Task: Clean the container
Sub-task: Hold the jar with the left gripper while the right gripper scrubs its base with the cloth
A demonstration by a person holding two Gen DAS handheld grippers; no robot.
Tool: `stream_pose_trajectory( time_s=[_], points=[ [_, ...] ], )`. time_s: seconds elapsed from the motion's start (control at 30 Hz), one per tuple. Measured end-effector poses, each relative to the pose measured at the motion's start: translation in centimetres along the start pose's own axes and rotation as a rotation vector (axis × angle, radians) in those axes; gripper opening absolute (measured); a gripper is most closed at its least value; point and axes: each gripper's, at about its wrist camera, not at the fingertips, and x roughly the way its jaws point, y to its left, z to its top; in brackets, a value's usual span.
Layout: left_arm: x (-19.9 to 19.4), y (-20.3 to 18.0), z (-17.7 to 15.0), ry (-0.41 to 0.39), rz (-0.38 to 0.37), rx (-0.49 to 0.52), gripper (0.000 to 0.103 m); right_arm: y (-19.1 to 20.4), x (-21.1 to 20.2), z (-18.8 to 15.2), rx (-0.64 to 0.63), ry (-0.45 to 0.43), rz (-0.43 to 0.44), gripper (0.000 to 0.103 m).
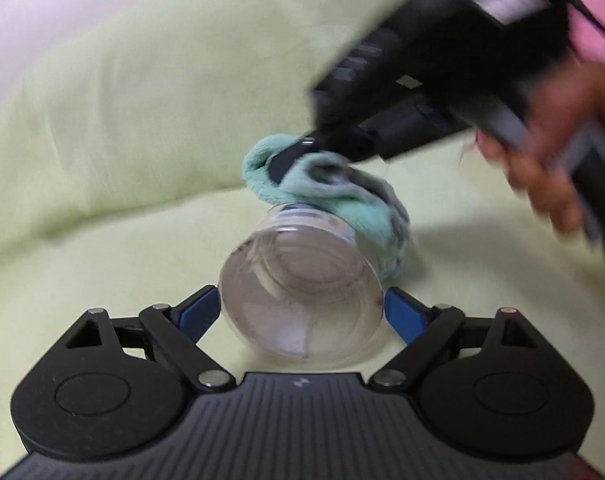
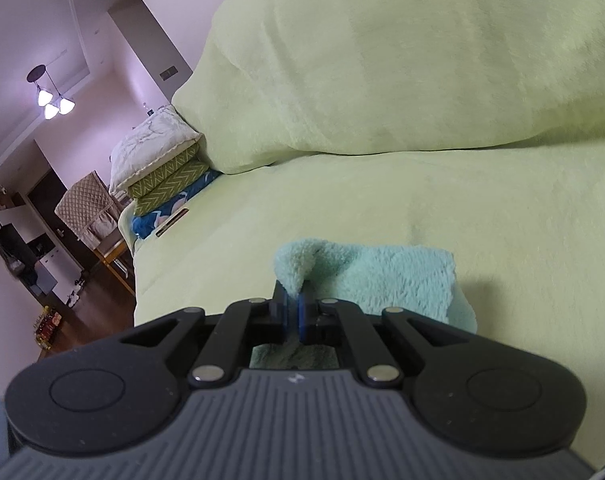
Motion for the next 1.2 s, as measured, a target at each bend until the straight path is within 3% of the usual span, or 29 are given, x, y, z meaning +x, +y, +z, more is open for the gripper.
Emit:
stream_pose_trajectory(
  time_s=[0.1, 0.27, 0.37, 0.53, 0.7, 1.0, 1.2],
  points=[
    [0.8, 0.1, -0.6, 0.003, -0.023, -0.024, 0.089, -0.1, -0.4, -0.3, 0.008, -0.003, 0.002, 0.002],
    [1.1, -3.1, -2.0, -0.022, 0.103, 0.210, 0.089, 0.3, -1.3, -0.4, 0.009, 0.003, -0.007, 0.004],
    [1.4, -3.9, -2.9, -0.020, 0.153, 0.275, 0.089, 1.7, -2.2, -0.7, -0.014, 0.028, 0.053, 0.005],
    [2.0, -4.0, -3.7, -0.005, 0.150, 0.254, 0.088, 4.2, -2.8, -2.5, -0.042, 0.087, 0.165, 0.005],
    [2.9, -4.0, -4.5, 0.013, 0.135, 0.218, 0.088, 3.9, -0.7, -2.4, -0.019, 0.116, 0.153, 0.002],
    [4.2, -4.6, -5.5, 0.010, 0.122, 0.189, 0.088, 3.1, 2.4, -0.2, -0.069, 0.076, 0.049, 0.001],
    [4.4, -4.9, -6.2, 0.009, 0.114, 0.168, 0.089, 2.8, 2.7, -0.2, -0.067, 0.068, 0.044, 0.000]
  ],
)
